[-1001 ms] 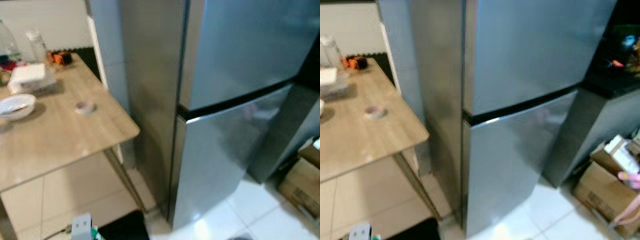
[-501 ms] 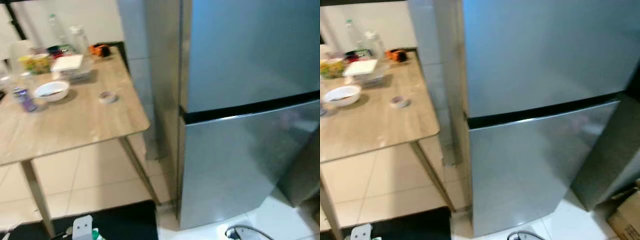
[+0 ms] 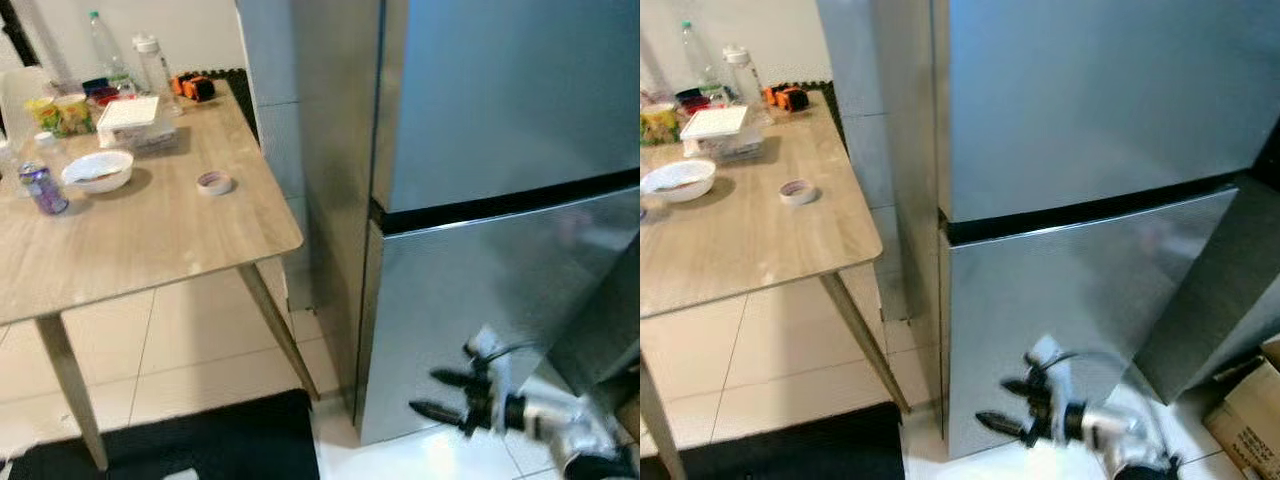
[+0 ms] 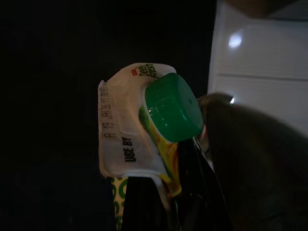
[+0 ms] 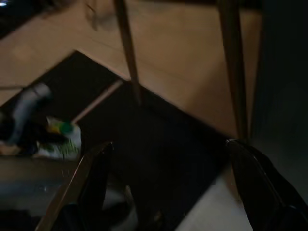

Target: Restocking fridge

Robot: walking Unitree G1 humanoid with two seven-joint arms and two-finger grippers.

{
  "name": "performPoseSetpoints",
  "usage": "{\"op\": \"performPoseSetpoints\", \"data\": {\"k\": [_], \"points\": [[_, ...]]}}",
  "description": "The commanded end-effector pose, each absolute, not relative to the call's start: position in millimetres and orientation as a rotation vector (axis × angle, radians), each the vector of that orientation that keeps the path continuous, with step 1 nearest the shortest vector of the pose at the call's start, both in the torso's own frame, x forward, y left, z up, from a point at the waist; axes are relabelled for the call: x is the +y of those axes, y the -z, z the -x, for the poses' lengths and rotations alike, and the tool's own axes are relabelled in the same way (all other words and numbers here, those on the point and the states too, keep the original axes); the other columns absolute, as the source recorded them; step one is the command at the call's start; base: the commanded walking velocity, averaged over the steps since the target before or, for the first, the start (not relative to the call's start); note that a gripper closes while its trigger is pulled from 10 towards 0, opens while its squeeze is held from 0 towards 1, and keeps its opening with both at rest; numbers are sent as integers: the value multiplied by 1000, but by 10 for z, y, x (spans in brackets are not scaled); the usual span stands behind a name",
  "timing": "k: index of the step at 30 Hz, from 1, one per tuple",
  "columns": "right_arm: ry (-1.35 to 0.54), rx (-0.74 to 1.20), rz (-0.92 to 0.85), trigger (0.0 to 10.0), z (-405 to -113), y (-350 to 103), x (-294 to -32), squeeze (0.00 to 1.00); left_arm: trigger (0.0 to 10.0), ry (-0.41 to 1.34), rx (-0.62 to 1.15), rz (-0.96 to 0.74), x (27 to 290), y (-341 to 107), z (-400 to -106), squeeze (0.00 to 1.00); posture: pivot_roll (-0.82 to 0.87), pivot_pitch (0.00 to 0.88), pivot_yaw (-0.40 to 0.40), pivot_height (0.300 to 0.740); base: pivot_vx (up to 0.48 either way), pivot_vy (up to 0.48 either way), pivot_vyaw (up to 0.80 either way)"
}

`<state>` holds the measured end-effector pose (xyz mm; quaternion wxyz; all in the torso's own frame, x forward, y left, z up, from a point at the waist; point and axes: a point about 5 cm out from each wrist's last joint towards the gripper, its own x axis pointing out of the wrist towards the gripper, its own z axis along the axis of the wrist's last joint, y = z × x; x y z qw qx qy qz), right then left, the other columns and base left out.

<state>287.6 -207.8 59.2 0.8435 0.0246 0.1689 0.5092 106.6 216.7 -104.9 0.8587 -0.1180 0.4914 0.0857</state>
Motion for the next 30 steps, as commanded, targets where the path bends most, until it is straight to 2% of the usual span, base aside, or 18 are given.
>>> {"op": "performPoseSetpoints", "data": {"k": [1, 2, 5, 6, 8, 14, 18, 19, 20, 21, 22, 24, 26, 30], "points": [[-1153, 341, -99, 10000, -2855, -653, -2055, 643, 10000, -161, 1017, 259, 2111, 1044, -1116, 0, -77, 0, 5, 740, 0, 0, 0], [-1194, 294, -110, 10000, -2908, -797, -2058, 1000, 10000, -159, 1018, 264, 2097, 1048, -1110, 0, -75, 0, 3, 740, 0, 0, 0], [-1198, 222, -105, 10000, -3001, -961, -2061, 1000, 10000, -157, 1018, 270, 2086, 1051, -1105, 0, -74, 0, 2, 740, 0, 0, 0], [-1191, 67, -83, 10000, -3177, -1303, -2042, 1000, 10000, -156, 1017, 275, 2079, 1053, -1100, 0, -74, 0, 2, 740, 0, 0, 0], [-1199, 12, -63, 10000, -3229, -1426, -2035, 1000, 10000, -156, 1016, 276, 2085, 1051, -1100, 0, -74, 0, 2, 740, 0, 0, 0], [-1224, -87, 67, 10000, -3343, -1777, -2027, 1000, 10000, -157, 1016, 266, 2116, 1045, -1103, 0, -74, 0, 2, 740, 0, 0, 0], [-1166, -114, 187, 10000, -3435, -1958, -2035, 1000, 10000, -170, 1011, 242, 2181, 1030, -1116, 0, -74, 0, 2, 740, 0, 0, 0], [-1157, -107, 224, 10000, -3455, -1993, -2036, 933, 10000, -174, 1011, 228, 2208, 1023, -1121, 0, -74, 0, 2, 740, 0, 0, 0], [-1157, -107, 224, 10000, -3455, -1993, -2036, 933, 10000, -174, 1011, 228, 2208, 1023, -1121, 0, -74, 0, 2, 740, 0, 0, 0], [-1151, -93, 264, 10000, -3470, -2016, -2039, 153, 10000, -172, 1012, 201, 2236, 1016, -1129, 0, -74, 0, 2, 740, 0, 0, 0], [-1151, -83, 299, 10000, -3482, -2045, -2042, 0, 10000, -165, 1012, 165, 2270, 1004, -1143, 0, -68, 0, -3, 740, 0, 0, 0], [-1151, -83, 299, 10000, -3482, -2045, -2042, 0, 10000, -165, 1012, 165, 2270, 1004, -1143, 0, -68, 0, -3, 740, 0, 0, 0], [-1128, -60, 392, 10000, -3523, -2103, -2053, 0, 10000, -136, 1015, 58, 2349, 973, -1191, 0, -68, 0, -3, 740, 0, 0, 0], [-1059, -22, 502, 10000, -3606, -2110, -2029, 0, 10000, -117, 1008, -31, 2423, 931, -1266, 0, -68, 0, -3, 740, 0, 0, 0]]}}
